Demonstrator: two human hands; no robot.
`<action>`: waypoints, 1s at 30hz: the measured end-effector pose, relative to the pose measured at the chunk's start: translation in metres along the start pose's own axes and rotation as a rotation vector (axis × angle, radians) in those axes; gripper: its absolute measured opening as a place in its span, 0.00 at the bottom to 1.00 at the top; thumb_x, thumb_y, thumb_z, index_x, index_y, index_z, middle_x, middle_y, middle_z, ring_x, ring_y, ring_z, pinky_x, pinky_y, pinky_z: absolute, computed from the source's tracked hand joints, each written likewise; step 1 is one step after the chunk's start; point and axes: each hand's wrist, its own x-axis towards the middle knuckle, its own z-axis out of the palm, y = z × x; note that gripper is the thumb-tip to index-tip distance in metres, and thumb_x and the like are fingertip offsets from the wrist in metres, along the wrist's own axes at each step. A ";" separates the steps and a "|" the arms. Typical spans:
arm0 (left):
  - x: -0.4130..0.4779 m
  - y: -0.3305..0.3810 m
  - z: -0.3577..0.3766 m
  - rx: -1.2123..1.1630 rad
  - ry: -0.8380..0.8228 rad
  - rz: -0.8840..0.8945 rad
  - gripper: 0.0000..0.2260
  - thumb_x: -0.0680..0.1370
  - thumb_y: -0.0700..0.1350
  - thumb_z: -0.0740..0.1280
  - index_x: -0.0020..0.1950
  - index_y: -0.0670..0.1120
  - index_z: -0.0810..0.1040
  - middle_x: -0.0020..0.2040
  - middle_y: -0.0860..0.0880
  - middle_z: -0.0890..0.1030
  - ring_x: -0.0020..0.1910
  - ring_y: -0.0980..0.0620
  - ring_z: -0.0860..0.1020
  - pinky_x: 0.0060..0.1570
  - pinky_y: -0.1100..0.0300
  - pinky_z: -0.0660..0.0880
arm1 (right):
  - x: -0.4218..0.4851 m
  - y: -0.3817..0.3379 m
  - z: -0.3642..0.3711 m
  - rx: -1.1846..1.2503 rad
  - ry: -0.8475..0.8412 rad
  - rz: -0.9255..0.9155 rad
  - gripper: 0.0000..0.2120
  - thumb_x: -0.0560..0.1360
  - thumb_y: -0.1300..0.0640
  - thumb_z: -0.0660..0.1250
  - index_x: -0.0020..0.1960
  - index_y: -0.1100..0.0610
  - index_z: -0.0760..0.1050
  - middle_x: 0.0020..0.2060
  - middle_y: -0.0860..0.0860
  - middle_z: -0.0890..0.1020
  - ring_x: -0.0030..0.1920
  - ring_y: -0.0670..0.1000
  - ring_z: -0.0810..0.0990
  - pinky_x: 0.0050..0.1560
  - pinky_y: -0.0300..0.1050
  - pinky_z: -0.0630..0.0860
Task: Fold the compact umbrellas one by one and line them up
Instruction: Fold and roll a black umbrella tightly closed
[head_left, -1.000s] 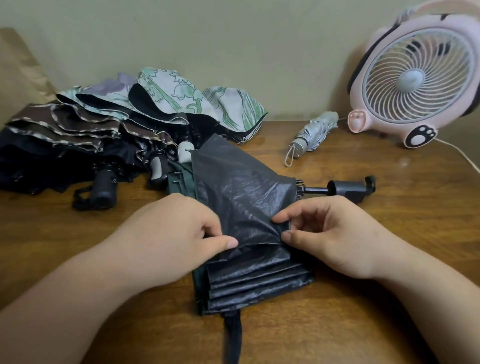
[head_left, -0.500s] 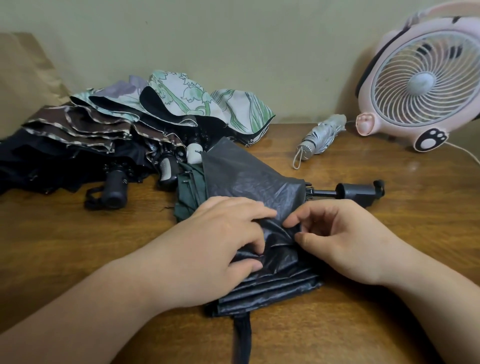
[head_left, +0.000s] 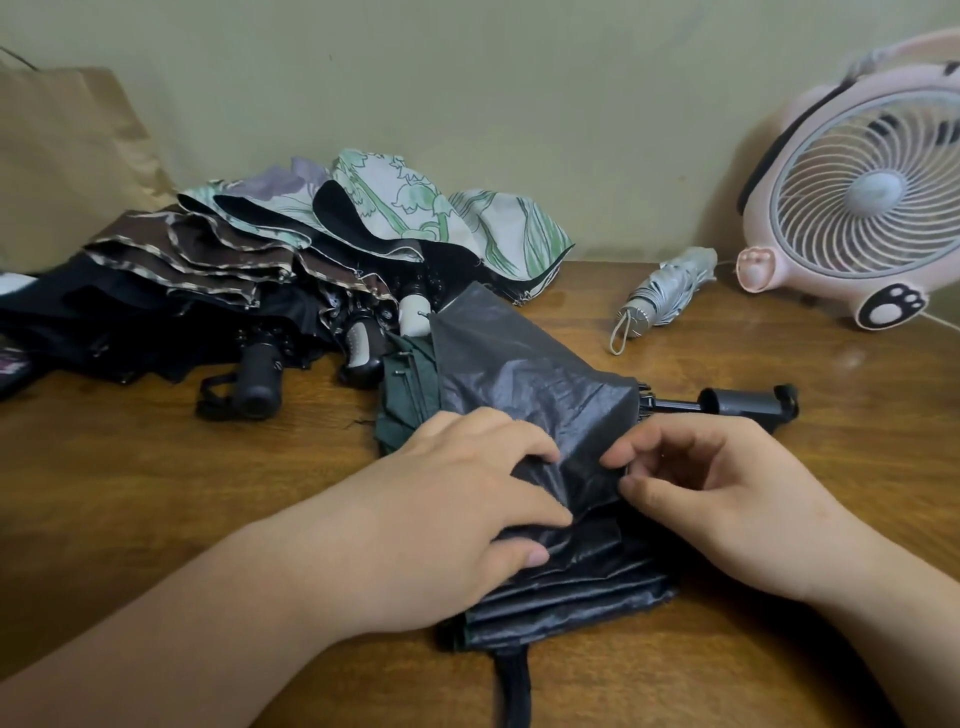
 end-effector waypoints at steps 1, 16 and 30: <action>0.000 -0.001 0.001 0.010 0.037 -0.011 0.20 0.82 0.62 0.60 0.75 0.66 0.67 0.71 0.67 0.58 0.72 0.63 0.51 0.69 0.66 0.49 | 0.000 0.000 0.001 0.008 0.001 -0.017 0.12 0.74 0.67 0.73 0.44 0.50 0.84 0.34 0.51 0.82 0.35 0.50 0.77 0.38 0.41 0.75; 0.009 -0.001 0.009 -0.045 0.415 -0.097 0.04 0.77 0.49 0.68 0.43 0.53 0.81 0.45 0.59 0.76 0.49 0.56 0.73 0.51 0.56 0.75 | -0.001 0.001 0.008 -0.401 0.135 -0.285 0.29 0.72 0.63 0.78 0.69 0.45 0.77 0.48 0.30 0.81 0.35 0.34 0.77 0.44 0.24 0.70; 0.006 0.002 -0.002 -0.161 0.722 0.053 0.06 0.78 0.45 0.71 0.51 0.46 0.87 0.48 0.56 0.85 0.52 0.56 0.82 0.53 0.53 0.78 | 0.005 -0.003 -0.001 -0.528 0.317 -0.344 0.34 0.71 0.61 0.76 0.72 0.41 0.68 0.39 0.22 0.73 0.36 0.29 0.71 0.43 0.29 0.67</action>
